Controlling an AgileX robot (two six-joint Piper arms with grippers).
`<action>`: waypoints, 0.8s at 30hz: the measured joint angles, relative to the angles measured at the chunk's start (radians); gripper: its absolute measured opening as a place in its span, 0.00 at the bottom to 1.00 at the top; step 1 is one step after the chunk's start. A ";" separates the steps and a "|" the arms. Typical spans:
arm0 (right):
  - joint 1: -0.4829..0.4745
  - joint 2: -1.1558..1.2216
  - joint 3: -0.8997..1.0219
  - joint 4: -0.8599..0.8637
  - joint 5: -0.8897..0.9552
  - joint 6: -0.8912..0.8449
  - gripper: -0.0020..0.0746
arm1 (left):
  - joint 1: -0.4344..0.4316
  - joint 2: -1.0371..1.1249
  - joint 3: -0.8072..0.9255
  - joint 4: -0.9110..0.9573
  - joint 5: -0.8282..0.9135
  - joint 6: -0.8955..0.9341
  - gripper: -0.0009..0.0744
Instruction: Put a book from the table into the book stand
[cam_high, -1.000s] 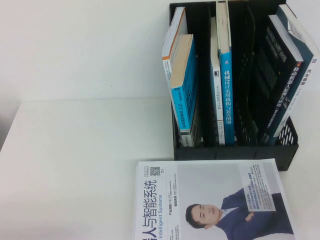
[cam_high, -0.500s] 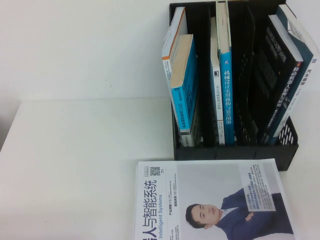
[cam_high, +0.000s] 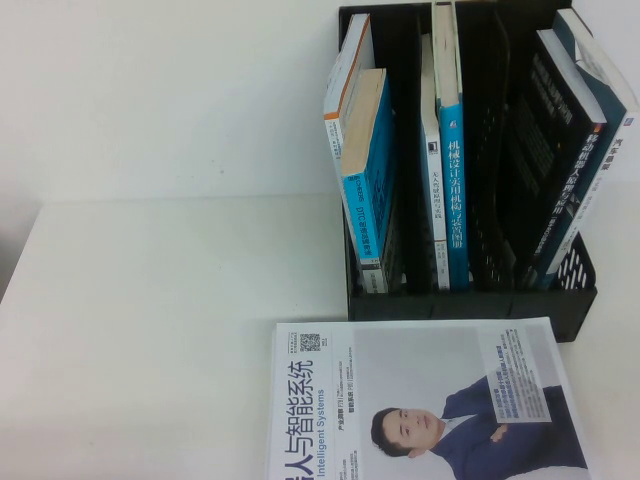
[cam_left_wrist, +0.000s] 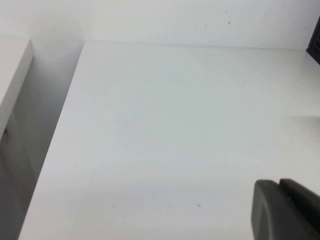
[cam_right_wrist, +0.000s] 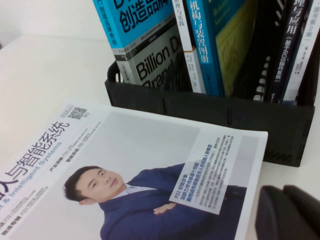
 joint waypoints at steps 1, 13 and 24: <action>0.000 0.000 0.000 0.000 0.000 0.000 0.04 | 0.000 0.000 0.000 0.000 0.000 0.000 0.01; 0.002 0.000 0.000 0.000 0.000 0.000 0.04 | 0.000 0.000 -0.001 -0.002 0.006 0.002 0.01; 0.052 -0.019 0.012 0.007 -0.191 -0.023 0.04 | 0.000 -0.002 -0.001 -0.002 0.008 0.002 0.01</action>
